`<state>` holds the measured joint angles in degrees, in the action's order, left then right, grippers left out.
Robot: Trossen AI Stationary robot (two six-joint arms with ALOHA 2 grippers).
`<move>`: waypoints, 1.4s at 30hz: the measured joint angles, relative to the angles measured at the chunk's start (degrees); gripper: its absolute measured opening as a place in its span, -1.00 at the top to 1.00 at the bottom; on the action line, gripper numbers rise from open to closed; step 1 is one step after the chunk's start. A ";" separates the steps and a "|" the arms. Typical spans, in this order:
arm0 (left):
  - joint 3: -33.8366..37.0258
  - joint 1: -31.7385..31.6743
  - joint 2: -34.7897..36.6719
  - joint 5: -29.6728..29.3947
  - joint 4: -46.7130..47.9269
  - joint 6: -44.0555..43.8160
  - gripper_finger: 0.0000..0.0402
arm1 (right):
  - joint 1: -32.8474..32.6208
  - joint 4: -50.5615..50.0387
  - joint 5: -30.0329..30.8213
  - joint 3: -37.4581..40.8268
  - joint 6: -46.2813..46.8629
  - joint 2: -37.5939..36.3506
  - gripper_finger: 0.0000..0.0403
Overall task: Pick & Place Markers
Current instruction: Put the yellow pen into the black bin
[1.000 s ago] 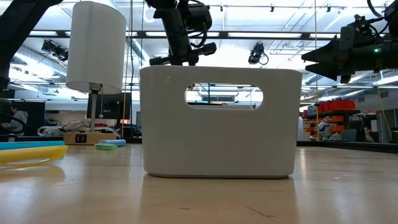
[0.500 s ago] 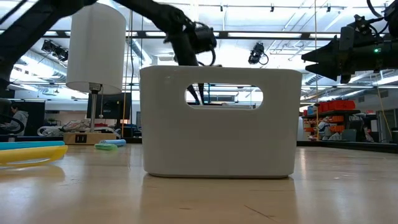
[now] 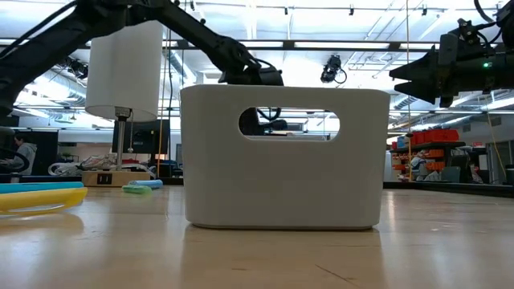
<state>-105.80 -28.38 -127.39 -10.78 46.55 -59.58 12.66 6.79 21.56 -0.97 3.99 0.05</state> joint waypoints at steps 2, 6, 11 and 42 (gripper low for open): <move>0.00 -0.12 -0.83 0.84 -0.63 -0.06 0.88 | -0.02 -0.03 0.00 0.00 -0.01 0.00 -0.50; 0.07 -0.38 -1.14 1.92 -0.72 -0.12 0.88 | -0.02 -0.03 0.00 0.00 0.00 0.00 -0.50; 0.02 -0.40 -1.07 2.65 -0.89 -0.20 0.86 | -0.02 -0.03 0.00 0.00 -0.02 0.00 -0.50; -2.25 0.06 -0.44 4.62 0.00 3.59 -0.08 | -0.02 -0.03 0.00 0.00 0.00 0.02 -0.50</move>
<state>-108.05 -28.32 -127.83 -6.16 46.54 -55.99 12.64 6.76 21.56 -0.97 3.99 0.07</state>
